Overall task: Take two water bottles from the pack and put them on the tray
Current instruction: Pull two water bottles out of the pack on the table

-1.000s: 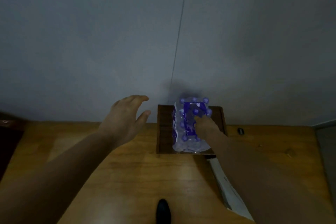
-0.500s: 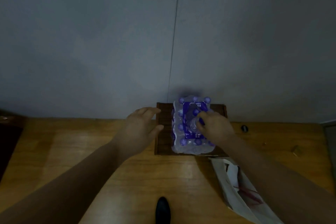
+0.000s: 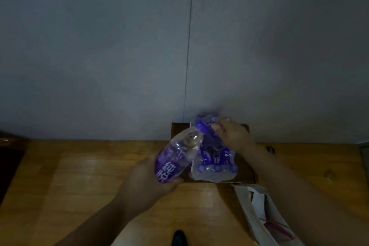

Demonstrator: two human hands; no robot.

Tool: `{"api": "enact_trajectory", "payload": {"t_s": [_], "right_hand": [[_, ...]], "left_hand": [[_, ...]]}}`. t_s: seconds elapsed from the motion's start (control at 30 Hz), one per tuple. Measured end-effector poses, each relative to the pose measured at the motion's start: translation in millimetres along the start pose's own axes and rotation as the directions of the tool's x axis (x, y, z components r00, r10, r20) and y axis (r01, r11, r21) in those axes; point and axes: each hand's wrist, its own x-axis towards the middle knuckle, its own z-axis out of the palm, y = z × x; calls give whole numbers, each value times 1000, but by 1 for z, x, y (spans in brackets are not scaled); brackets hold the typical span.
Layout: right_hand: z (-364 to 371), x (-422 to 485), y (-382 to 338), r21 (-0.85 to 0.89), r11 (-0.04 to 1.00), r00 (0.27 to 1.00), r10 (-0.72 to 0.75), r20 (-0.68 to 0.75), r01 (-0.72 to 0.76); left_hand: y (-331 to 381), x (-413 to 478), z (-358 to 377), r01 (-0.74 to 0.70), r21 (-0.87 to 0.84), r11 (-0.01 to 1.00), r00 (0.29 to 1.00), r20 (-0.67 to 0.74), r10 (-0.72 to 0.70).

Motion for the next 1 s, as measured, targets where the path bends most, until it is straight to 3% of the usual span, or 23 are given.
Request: {"api": "enact_trajectory", "payload": {"t_s": [0.07, 0.13, 0.23, 0.37, 0.47, 0.57, 0.67, 0.8, 0.87, 1.0], "right_hand": [[40, 26, 21, -231, 972, 989, 70, 133, -38], [67, 39, 34, -292, 954, 973, 126, 193, -65], [84, 56, 34, -305, 938, 973, 206, 103, -166], [77, 49, 35, -303, 947, 991, 126, 49, -105], [50, 21, 33, -276, 960, 997, 35, -66, -52], [15, -16, 12, -116, 993, 960, -34, -279, 1], [-28, -61, -31, -16, 976, 883, -205, -422, 219], [-61, -124, -117, 276, 864, 824, -237, -514, 420], [-55, -150, -160, 444, 776, 841, -198, -503, 449], [-18, -206, -255, 554, 668, 843, -221, -490, 497]], "left_hand": [[-16, -6, -8, 55, -6, 998, 998, -15, -55], [-30, -11, -15, 75, -7, 997, 997, -35, -75], [-43, -19, -24, 63, -25, 998, 996, -67, -65], [-50, -29, -32, 32, -44, 999, 994, -107, -36], [-50, -41, -39, 36, -119, 992, 991, -121, -51], [-46, -60, -47, 22, -180, 983, 989, -139, -48], [-38, -82, -60, 33, -278, 960, 987, -139, -75], [-25, -125, -86, 60, -406, 912, 985, -127, -121], [-24, -154, -103, 64, -450, 891, 980, -138, -140], [-30, -228, -145, 92, -482, 872, 971, -152, -187]]}}
